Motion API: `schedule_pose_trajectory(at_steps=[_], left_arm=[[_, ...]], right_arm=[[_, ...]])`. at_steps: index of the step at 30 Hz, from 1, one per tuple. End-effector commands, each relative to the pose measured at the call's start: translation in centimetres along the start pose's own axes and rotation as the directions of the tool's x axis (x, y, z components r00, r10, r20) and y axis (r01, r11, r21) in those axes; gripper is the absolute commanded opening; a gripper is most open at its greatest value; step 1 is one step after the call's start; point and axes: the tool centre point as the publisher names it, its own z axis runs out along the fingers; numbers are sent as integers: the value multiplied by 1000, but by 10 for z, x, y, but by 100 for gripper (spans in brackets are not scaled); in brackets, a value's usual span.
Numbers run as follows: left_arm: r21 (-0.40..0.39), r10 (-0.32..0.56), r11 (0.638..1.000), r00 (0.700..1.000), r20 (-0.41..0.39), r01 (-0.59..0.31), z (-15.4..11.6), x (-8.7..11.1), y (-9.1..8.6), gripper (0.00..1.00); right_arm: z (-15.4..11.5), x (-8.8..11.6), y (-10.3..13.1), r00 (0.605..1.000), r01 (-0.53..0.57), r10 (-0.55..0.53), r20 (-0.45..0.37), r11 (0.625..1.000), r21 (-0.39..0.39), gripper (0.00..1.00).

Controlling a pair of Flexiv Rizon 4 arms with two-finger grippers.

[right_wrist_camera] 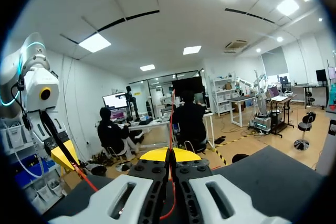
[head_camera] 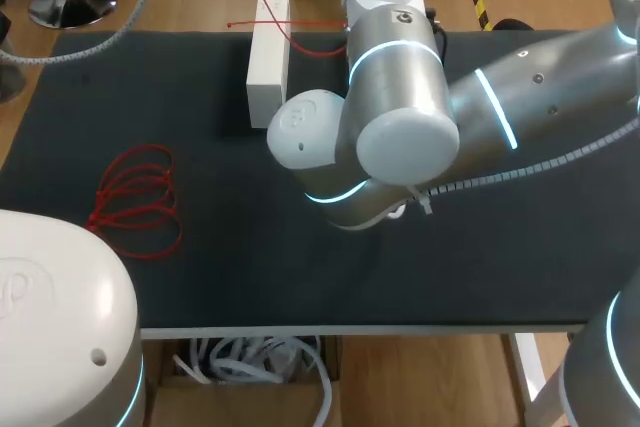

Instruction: Grab the tape and strap the tape.

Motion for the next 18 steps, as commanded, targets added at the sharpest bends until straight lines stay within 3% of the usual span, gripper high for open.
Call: schedule_pose_trajectory(at_steps=[1,5,10,18], left_arm=[[-4,0,1000,1000,-3,0,-1,-1,-1,0],[-4,0,1000,1000,-3,0,-1,-1,-1,0],[-4,0,1000,1000,-3,0,-1,-1,-1,0],[-4,0,1000,1000,-3,0,-1,-1,-1,0]], right_arm=[[-1,0,2,1000,0,0,0,1000,5,0],[-1,0,2,1000,0,0,0,1000,5,0],[1,5,10,983,186,-186,7,983,-1,0],[-1,18,25,901,431,-428,66,902,-32,0]])
